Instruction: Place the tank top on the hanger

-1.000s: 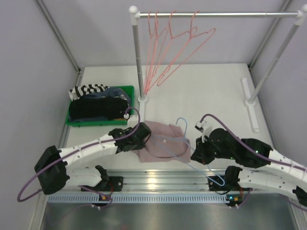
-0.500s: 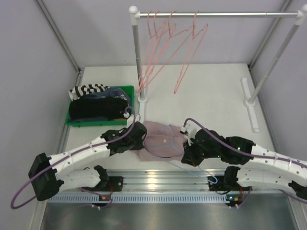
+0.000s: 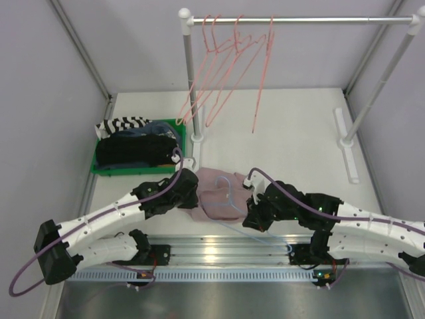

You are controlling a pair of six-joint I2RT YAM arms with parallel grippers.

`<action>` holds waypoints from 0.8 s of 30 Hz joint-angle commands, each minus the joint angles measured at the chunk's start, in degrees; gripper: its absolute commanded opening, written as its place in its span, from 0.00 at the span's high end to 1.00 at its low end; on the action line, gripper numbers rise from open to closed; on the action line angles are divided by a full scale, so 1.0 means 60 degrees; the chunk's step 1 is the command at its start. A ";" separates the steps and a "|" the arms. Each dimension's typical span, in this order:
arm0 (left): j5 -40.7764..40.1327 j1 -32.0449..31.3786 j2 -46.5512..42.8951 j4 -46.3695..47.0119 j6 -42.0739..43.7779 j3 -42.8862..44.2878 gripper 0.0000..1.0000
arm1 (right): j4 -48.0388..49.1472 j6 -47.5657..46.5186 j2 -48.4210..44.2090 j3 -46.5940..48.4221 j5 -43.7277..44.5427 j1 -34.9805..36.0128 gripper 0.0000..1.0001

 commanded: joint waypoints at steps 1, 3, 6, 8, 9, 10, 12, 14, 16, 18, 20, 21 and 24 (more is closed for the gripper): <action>0.0154 -0.0035 -0.0174 0.0115 0.0427 0.0413 0.88 | 0.1553 -0.0289 0.0171 -0.0078 0.0139 0.0138 1.00; 0.0139 -0.0035 -0.0174 0.0071 0.0529 0.0472 0.85 | 0.1919 -0.0377 0.0362 -0.0196 0.0271 0.0138 1.00; 0.0052 -0.0035 -0.0203 0.0041 0.0589 0.0501 0.78 | 0.2564 -0.0494 0.0830 -0.0386 0.0446 0.0138 1.00; -0.0109 -0.0035 -0.0232 -0.0017 0.0559 0.0516 0.73 | 0.3091 -0.0539 0.1182 -0.0489 0.0418 0.0138 1.00; -0.0197 -0.0035 -0.0218 -0.0090 0.0530 0.0545 0.71 | 0.3238 -0.0524 0.1299 -0.0533 0.0418 0.0138 1.00; -0.0256 -0.0035 -0.0232 -0.0134 0.0516 0.0589 0.66 | 0.3413 -0.0538 0.1372 -0.0606 0.0432 0.0138 1.00; -0.0519 -0.0035 -0.0218 -0.0396 0.0428 0.0633 0.59 | 0.3751 -0.0538 0.1578 -0.0665 0.0505 0.0138 1.00; -0.0753 -0.0035 -0.0261 -0.0573 0.0355 0.0692 0.52 | 0.4058 -0.0597 0.1680 -0.0753 0.0506 0.0109 1.00; -0.0769 -0.0035 -0.0364 -0.0589 0.0369 0.0648 0.49 | 0.4205 -0.0626 0.1710 -0.0840 0.0447 0.0007 1.00; -0.0682 -0.0035 -0.0598 -0.0574 0.0383 0.0619 0.49 | 0.4453 -0.0685 0.1812 -0.0943 0.0374 -0.0095 1.00; -0.0594 -0.0035 -0.0802 -0.0457 0.0427 0.0546 0.49 | 0.4659 -0.0758 0.1914 -0.1016 0.0286 -0.0169 1.00; -0.0463 -0.0035 -0.0876 -0.0370 0.0457 0.0502 0.49 | 0.4863 -0.0802 0.1959 -0.1075 0.0184 -0.0300 1.00; -0.0242 -0.0035 -0.1184 -0.0004 0.0530 0.0297 0.49 | 0.5172 -0.0905 0.2222 -0.1163 -0.0079 -0.0563 1.00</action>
